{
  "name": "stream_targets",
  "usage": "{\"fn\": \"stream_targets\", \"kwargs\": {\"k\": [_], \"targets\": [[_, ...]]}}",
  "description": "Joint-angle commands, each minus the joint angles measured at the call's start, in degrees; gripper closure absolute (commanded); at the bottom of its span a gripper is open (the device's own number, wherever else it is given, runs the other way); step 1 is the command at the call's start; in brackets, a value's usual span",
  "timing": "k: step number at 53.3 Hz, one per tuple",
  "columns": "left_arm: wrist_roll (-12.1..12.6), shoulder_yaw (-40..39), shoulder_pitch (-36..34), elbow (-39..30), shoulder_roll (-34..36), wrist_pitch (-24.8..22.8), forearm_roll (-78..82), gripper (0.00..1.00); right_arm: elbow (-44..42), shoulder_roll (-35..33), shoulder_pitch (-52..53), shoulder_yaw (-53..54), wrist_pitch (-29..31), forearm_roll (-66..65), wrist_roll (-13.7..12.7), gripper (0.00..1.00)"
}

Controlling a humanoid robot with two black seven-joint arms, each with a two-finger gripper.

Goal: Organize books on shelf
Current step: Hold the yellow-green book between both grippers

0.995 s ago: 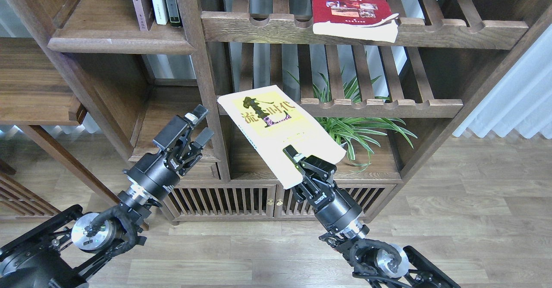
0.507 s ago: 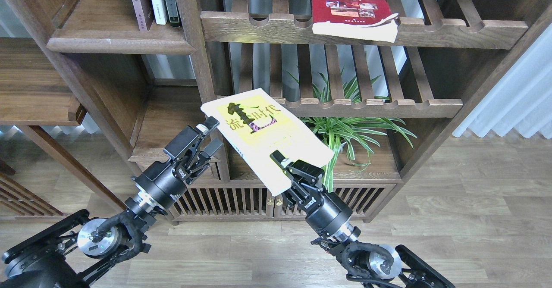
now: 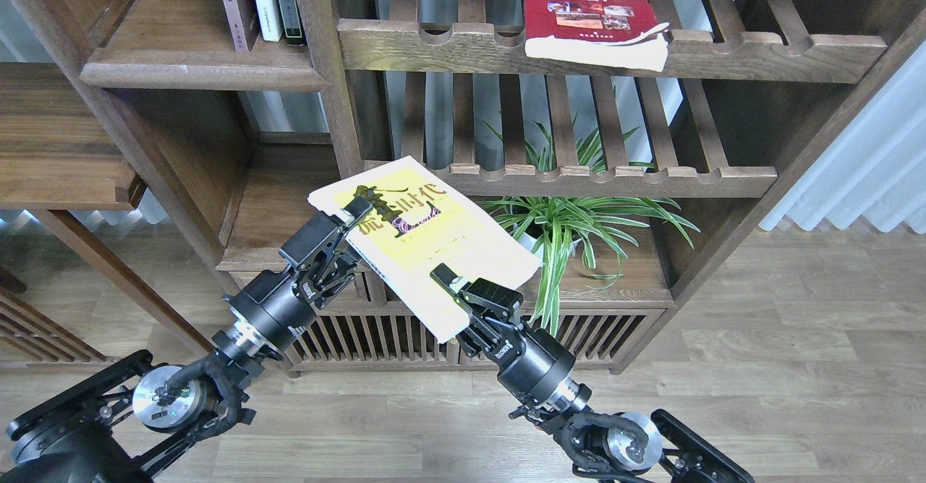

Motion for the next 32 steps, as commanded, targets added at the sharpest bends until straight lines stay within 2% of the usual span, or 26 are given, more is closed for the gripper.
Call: {"fn": "stream_targets", "kwargs": {"k": [1,12,15,18,32], "targets": [[-0.3,-0.2,0.0,0.0,-0.2,0.0,-0.1,0.13,0.0,0.0,0.0,0.0,0.0,0.0,0.0,0.94],[-0.7,-0.7,0.6,0.0,-0.6,0.0,-0.1,0.20,0.1,0.0,-0.1,-0.3,0.0,-0.3,0.0,0.94],[-0.7,-0.7,1.3,0.1,-0.6,0.0,-0.1,0.26,0.0,0.0,0.0,-1.3,0.0,-1.1,0.0,0.94],[-0.7,-0.7,1.6,0.1,-0.6,0.0,-0.1,0.29,0.1,0.0,0.0,-1.5,0.0,-1.1,0.1,0.94],[-0.7,-0.7,3.3,0.1,-1.3,0.0,-0.1,0.37,0.1,0.0,0.0,-1.8,0.0,-1.2,0.1,0.94]]}}
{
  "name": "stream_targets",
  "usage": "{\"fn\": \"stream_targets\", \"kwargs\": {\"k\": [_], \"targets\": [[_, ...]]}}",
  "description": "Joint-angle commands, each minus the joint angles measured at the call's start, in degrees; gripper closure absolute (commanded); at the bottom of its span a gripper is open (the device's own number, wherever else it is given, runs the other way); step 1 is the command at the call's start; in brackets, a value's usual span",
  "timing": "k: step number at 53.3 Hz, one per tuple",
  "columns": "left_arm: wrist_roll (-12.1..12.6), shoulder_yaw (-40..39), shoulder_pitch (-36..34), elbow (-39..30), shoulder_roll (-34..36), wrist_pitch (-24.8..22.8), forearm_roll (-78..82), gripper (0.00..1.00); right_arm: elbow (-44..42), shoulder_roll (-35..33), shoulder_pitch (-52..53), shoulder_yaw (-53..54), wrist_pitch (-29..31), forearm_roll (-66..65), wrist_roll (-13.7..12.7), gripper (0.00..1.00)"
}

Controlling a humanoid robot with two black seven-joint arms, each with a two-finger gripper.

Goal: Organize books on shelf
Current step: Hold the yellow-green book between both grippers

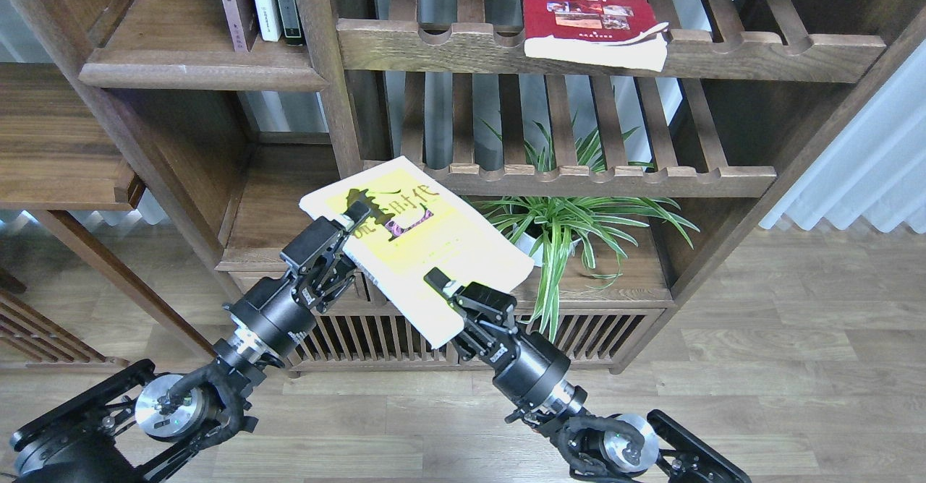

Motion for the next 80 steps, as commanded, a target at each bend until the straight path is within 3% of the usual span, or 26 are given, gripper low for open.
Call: {"fn": "stream_targets", "kwargs": {"k": [1,35,61,72,80], "targets": [[-0.1,0.0,0.8,0.0,-0.7,0.0,0.0,0.39,0.0,0.0,0.0,-0.4,0.0,-0.1,0.0,0.94],[-1.0,-0.1,1.7,0.0,-2.2,0.0,-0.1,0.50,0.0,0.0,0.2,-2.1,0.0,-0.2,-0.3,0.94],[-1.9,0.5,1.8,-0.5,-2.1,0.0,1.0,0.70,0.0,0.0,0.4,-2.4,0.0,-0.2,-0.3,0.94],[-2.9,0.6,1.8,-0.5,-1.6,0.0,2.4,0.89,0.0,0.0,0.8,-2.4,0.0,-0.2,-0.3,0.93],[-2.9,0.7,1.7,-0.4,-0.9,0.0,3.5,0.92,0.0,0.0,0.9,-2.4,0.0,-0.2,-0.3,0.93]]}}
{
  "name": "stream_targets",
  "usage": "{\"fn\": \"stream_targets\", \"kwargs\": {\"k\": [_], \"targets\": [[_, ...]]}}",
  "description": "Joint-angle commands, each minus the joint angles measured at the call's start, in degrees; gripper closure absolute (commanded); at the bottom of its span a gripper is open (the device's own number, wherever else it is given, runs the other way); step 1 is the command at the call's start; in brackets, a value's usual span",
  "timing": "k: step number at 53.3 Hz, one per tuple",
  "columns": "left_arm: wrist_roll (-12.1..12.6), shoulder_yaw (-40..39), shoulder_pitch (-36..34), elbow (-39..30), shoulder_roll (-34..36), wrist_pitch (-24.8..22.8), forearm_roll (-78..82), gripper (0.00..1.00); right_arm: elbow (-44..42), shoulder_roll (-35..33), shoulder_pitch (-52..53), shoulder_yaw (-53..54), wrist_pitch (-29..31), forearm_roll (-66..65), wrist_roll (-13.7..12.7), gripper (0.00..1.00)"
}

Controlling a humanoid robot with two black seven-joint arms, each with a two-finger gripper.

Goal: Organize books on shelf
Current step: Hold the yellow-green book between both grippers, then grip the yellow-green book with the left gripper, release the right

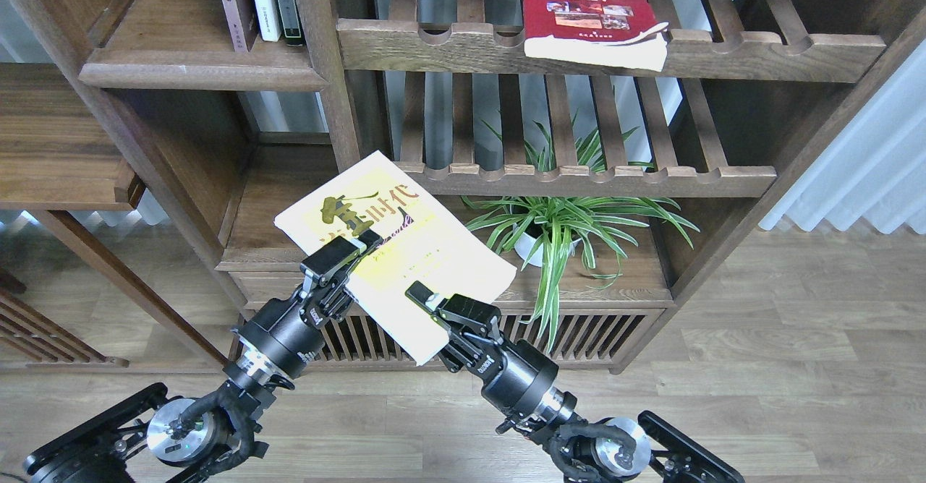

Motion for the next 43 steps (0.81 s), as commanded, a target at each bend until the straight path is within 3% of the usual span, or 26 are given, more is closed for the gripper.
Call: {"fn": "stream_targets", "kwargs": {"k": [1,10,15,26,43], "targets": [[-0.1,0.1,0.0,0.1,0.7,0.0,0.9,0.92,0.0,0.0,0.1,0.0,0.0,0.0,0.0,0.93],[-0.1,-0.1,0.2,0.1,1.0,0.0,1.0,0.92,0.0,0.0,0.1,0.0,0.0,0.0,0.1,0.89],[-0.1,0.0,0.3,0.1,1.4,0.0,1.1,0.92,0.0,0.0,0.2,0.1,0.0,0.0,0.1,0.72],[-0.1,-0.2,0.5,0.1,2.0,0.0,1.1,0.92,0.0,0.0,0.5,0.1,0.0,0.0,0.3,0.58],[-0.1,-0.5,0.6,0.1,2.4,0.0,1.2,0.91,-0.8,0.0,0.5,1.1,0.0,-1.4,0.5,0.25]]}}
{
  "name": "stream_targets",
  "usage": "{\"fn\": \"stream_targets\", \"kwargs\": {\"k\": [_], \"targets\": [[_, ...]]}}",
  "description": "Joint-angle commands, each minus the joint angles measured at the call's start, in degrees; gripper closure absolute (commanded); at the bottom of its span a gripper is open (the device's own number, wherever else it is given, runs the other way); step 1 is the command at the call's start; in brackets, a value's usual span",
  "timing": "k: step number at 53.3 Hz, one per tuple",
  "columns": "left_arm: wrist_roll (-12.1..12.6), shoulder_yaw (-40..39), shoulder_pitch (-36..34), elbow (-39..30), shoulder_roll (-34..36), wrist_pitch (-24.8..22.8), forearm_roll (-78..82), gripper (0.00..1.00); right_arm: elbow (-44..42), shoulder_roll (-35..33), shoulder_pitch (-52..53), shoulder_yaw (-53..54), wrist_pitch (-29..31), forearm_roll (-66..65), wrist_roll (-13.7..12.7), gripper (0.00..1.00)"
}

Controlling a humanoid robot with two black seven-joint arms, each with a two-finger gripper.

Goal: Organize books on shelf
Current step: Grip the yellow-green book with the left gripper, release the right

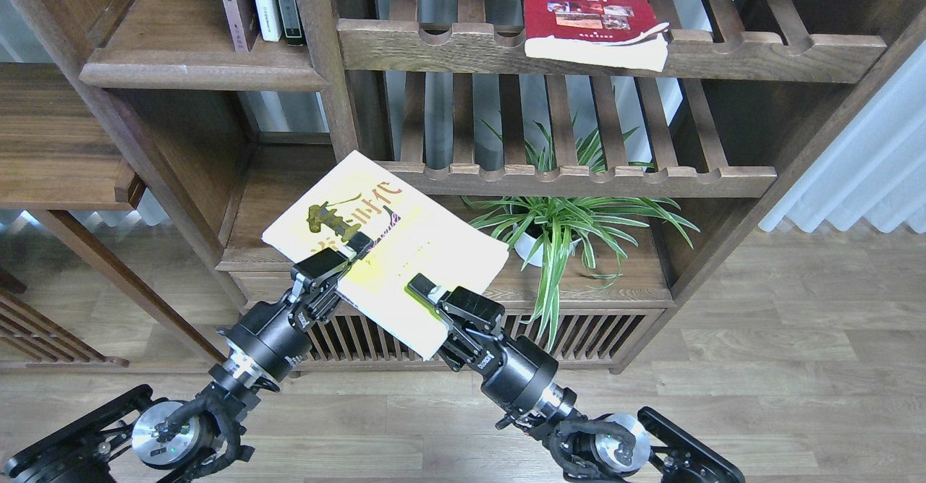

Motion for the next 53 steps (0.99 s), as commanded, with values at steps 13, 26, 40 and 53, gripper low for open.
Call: {"fn": "stream_targets", "kwargs": {"k": [13,26,40,53], "targets": [[0.3,-0.5,-0.6,-0.2,0.8,0.0,3.6,0.92,-2.6,0.0,0.1,4.8,0.0,-0.4,0.3,0.22],[0.4,-1.1,-0.9,-1.8,1.8,0.0,11.8,0.92,-5.2,0.0,0.7,9.5,0.0,-0.4,0.3,0.22],[0.5,-3.0,-0.9,-2.2,2.2,0.0,20.0,0.92,-9.9,0.0,4.2,11.0,0.0,-0.5,2.1,0.22],[1.0,-8.1,-1.8,-2.2,2.8,0.0,27.7,0.92,-10.6,0.0,5.4,11.0,0.0,-0.6,3.8,0.22]]}}
